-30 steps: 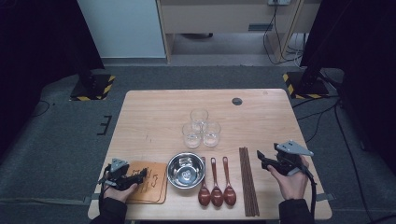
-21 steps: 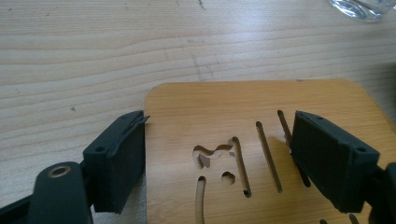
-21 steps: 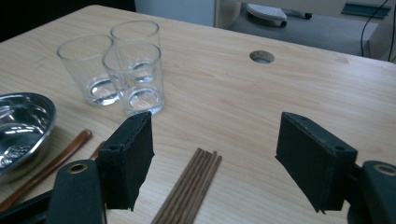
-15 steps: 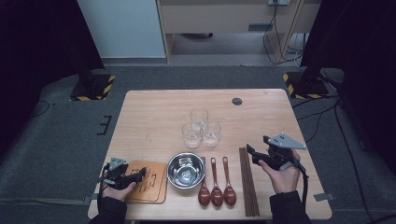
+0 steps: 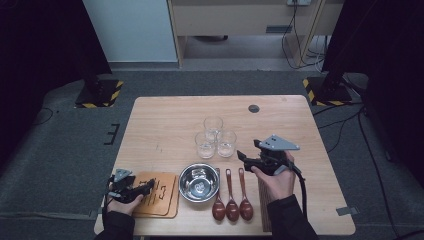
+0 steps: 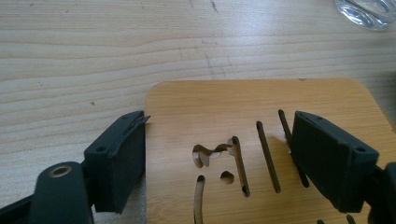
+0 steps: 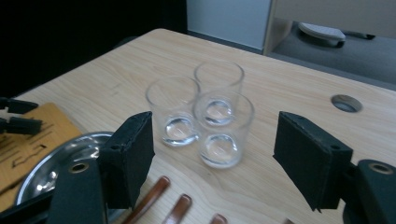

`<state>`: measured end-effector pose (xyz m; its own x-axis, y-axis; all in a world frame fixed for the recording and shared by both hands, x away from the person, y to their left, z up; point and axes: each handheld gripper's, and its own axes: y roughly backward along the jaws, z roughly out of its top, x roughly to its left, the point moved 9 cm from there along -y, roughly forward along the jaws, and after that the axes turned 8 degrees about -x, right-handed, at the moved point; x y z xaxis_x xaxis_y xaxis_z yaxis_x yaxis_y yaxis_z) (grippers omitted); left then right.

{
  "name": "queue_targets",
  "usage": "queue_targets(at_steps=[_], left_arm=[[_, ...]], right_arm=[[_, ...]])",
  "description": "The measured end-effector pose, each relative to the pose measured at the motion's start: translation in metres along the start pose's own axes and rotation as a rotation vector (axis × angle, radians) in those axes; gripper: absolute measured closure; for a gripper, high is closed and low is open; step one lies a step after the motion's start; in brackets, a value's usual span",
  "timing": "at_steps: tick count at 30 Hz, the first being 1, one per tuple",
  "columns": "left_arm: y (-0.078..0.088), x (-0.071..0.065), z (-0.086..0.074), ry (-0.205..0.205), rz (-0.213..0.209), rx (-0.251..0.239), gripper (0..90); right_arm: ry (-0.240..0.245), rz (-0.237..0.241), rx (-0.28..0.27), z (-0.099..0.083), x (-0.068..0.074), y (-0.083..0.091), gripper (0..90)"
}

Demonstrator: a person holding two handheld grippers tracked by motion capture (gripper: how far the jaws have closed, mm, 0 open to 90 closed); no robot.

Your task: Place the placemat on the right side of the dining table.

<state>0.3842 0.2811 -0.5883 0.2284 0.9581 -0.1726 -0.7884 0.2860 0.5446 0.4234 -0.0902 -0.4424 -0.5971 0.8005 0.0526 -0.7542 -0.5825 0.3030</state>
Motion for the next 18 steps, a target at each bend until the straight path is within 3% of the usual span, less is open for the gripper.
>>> queue_targets(at_steps=[4,18], left_arm=[[0.003,-0.001,0.002,0.002,-0.002,-0.011,19.0],[0.008,-0.005,0.006,-0.032,0.002,-0.031,19.8]], right_arm=[[0.001,0.047,-0.002,0.006,0.02,-0.013,28.6],[0.008,0.147,0.015,0.007,0.067,-0.043,29.0]])
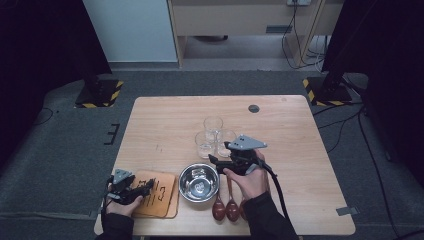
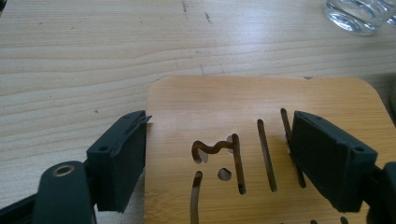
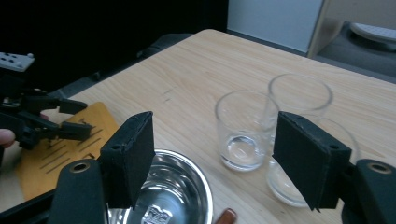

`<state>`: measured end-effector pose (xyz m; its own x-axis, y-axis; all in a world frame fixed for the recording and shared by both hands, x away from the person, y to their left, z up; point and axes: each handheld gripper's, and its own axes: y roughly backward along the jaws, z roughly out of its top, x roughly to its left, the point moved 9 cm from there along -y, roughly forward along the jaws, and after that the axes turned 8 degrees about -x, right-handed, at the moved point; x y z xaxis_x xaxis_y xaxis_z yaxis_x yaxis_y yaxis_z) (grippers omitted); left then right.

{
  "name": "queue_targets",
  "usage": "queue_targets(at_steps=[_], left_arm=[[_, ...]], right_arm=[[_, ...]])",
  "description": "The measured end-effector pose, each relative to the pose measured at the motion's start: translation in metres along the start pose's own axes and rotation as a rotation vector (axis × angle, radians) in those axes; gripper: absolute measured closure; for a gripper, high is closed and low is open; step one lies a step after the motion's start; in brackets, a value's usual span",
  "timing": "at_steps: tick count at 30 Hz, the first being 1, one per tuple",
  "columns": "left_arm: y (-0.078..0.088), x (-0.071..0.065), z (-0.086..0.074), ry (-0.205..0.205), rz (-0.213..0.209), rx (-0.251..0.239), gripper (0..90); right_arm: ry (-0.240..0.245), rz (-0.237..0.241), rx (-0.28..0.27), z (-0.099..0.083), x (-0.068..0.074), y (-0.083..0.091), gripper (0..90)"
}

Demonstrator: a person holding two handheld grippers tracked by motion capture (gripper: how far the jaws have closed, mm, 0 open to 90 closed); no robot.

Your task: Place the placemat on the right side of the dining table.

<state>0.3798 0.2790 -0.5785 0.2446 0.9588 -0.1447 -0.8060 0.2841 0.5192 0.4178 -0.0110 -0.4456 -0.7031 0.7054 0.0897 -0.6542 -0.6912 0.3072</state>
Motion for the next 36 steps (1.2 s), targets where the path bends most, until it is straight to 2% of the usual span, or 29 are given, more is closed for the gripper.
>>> queue_targets(at_steps=[6,15,25,36], left_arm=[[0.005,0.002,0.005,0.007,0.003,-0.022,19.8],[0.009,0.002,0.009,0.014,0.005,-0.041,19.9],[0.013,0.002,0.013,0.019,0.007,-0.063,19.9],[0.019,0.002,0.018,0.012,0.013,-0.089,20.0]], right_arm=[[-0.017,0.056,-0.006,0.001,0.018,-0.012,29.4],[-0.023,0.081,-0.011,0.004,0.027,-0.018,29.9],[-0.026,0.134,-0.022,0.011,0.047,-0.03,30.8],[-0.041,0.182,-0.007,0.006,0.065,-0.045,31.9]])
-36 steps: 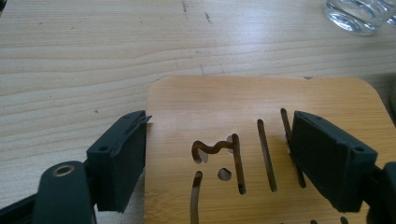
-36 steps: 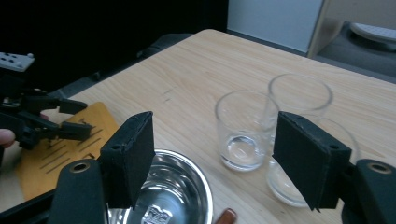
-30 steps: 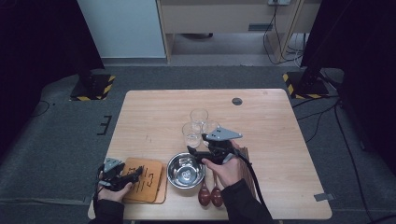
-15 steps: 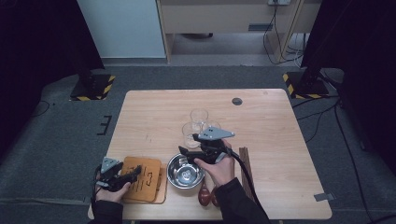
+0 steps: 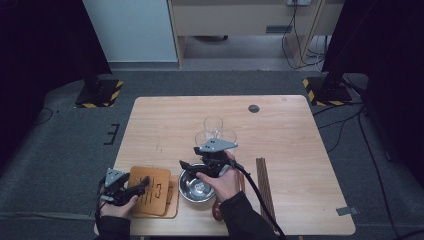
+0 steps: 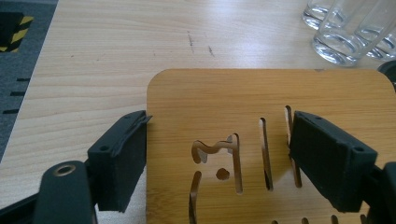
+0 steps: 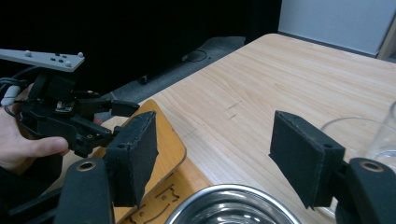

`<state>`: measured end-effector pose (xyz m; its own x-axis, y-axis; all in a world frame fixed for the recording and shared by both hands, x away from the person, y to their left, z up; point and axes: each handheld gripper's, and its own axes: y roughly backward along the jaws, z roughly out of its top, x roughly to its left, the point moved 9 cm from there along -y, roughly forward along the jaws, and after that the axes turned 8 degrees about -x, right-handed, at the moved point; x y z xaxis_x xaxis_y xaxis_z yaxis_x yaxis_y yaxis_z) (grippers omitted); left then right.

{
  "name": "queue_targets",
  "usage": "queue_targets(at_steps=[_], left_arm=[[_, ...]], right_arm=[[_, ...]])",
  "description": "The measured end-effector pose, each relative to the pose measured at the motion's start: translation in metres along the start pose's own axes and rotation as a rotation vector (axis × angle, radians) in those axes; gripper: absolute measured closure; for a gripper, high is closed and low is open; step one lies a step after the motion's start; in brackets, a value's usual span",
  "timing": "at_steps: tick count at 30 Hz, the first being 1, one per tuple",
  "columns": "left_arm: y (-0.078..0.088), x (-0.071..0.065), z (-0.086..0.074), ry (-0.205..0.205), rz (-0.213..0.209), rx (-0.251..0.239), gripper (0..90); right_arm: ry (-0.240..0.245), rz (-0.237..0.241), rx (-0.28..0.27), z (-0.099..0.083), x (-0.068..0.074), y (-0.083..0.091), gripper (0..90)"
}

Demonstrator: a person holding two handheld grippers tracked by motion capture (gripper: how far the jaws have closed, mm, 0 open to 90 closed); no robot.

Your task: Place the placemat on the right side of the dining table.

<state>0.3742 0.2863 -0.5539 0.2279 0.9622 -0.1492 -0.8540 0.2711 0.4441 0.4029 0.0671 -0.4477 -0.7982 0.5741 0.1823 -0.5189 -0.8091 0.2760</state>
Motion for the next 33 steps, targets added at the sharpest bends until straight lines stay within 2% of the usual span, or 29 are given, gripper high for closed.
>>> queue_targets(at_steps=[18,33], left_arm=[[0.006,-0.005,0.005,-0.027,-0.004,-0.03,20.1],[0.01,-0.009,0.008,-0.033,-0.014,-0.046,20.1]], right_arm=[[-0.031,0.069,0.024,-0.011,0.026,-0.026,33.6],[-0.05,0.093,0.053,-0.022,0.038,-0.037,35.6]])
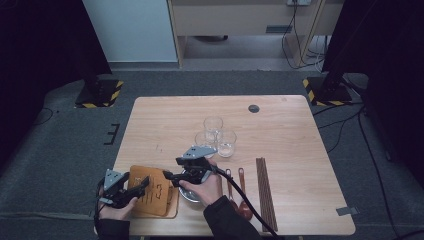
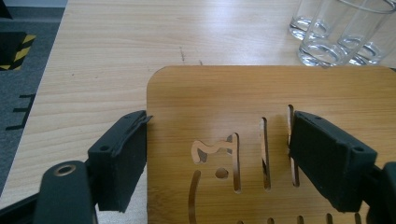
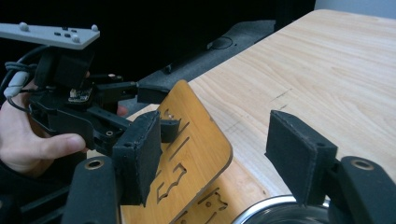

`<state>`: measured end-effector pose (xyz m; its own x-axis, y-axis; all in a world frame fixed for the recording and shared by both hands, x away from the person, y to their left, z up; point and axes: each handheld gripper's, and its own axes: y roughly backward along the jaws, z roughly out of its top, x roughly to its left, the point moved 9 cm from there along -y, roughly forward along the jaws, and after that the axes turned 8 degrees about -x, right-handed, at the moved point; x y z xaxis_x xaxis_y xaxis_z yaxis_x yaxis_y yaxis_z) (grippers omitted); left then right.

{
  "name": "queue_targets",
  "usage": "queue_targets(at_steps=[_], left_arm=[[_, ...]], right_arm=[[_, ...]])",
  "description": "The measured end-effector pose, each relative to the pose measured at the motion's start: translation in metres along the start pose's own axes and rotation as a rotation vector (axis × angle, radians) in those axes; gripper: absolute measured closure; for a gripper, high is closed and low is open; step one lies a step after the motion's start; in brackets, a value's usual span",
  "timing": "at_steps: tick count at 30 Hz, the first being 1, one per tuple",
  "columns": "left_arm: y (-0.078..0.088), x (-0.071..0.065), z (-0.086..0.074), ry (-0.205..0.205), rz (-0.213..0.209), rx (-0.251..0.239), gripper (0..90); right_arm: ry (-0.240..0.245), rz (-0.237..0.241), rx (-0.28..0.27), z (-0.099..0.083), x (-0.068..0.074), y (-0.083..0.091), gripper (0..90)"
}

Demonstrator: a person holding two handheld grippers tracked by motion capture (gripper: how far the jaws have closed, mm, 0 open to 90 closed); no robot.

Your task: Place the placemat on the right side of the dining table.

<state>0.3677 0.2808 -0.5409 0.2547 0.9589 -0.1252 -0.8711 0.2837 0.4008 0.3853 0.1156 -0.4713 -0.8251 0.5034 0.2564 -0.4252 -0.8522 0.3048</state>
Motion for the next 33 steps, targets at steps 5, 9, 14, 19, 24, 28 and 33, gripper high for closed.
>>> queue_targets(at_steps=[5,9,14,19,24,28,33], left_arm=[[0.002,-0.001,0.001,0.0,-0.002,-0.011,20.1],[0.004,-0.002,0.003,0.002,-0.004,-0.019,20.1],[0.005,-0.003,0.005,-0.003,-0.003,-0.024,20.1],[0.006,-0.002,0.006,0.0,-0.003,-0.032,20.2],[0.007,-0.003,0.008,0.001,-0.004,-0.04,20.2],[0.008,-0.003,0.009,0.003,-0.005,-0.044,20.2],[0.009,-0.003,0.01,0.004,-0.007,-0.045,20.2]], right_arm=[[-0.015,0.012,0.01,-0.005,0.002,-0.004,36.1],[-0.032,0.02,0.011,-0.007,0.003,-0.005,36.3],[-0.048,0.036,0.022,-0.014,0.006,-0.008,36.9],[-0.054,0.042,0.031,-0.017,0.007,-0.01,37.6],[-0.06,0.05,0.039,-0.02,0.009,-0.012,39.3],[-0.068,0.057,0.049,-0.023,0.011,-0.014,41.2],[-0.07,0.066,0.058,-0.027,0.013,-0.015,42.8]])
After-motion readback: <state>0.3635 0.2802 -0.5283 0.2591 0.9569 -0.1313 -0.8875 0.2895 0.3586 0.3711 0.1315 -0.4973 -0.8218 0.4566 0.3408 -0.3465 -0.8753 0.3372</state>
